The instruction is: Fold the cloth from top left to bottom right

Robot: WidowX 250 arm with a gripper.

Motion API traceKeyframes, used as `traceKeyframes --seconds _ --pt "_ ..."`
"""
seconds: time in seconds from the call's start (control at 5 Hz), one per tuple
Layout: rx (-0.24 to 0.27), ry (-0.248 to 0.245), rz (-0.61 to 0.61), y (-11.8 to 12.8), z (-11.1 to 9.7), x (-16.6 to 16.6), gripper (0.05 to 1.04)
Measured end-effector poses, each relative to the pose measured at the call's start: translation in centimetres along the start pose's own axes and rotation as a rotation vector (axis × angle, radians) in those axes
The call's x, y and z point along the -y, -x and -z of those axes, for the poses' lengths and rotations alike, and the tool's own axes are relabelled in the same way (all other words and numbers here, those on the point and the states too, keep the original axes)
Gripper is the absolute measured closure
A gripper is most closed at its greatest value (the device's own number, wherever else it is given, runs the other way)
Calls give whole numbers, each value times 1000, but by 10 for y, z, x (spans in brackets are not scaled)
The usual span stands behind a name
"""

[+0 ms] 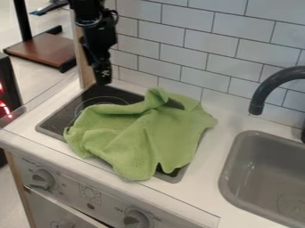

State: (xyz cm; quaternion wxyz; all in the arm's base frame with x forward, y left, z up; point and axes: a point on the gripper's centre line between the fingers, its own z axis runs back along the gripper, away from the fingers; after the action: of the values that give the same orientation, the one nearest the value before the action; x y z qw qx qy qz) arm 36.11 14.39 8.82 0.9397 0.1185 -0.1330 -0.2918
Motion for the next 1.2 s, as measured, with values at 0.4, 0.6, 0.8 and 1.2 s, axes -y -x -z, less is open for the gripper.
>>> traceKeyframes --seconds 0.4,0.6,0.8,1.2 --pt "-137 -29 -222 43 8 -4 83" --pt "-146 4 -280 56 20 2 83" --pt "-128 48 -325 53 30 9 84" --pt "-172 133 -356 54 56 29 84"
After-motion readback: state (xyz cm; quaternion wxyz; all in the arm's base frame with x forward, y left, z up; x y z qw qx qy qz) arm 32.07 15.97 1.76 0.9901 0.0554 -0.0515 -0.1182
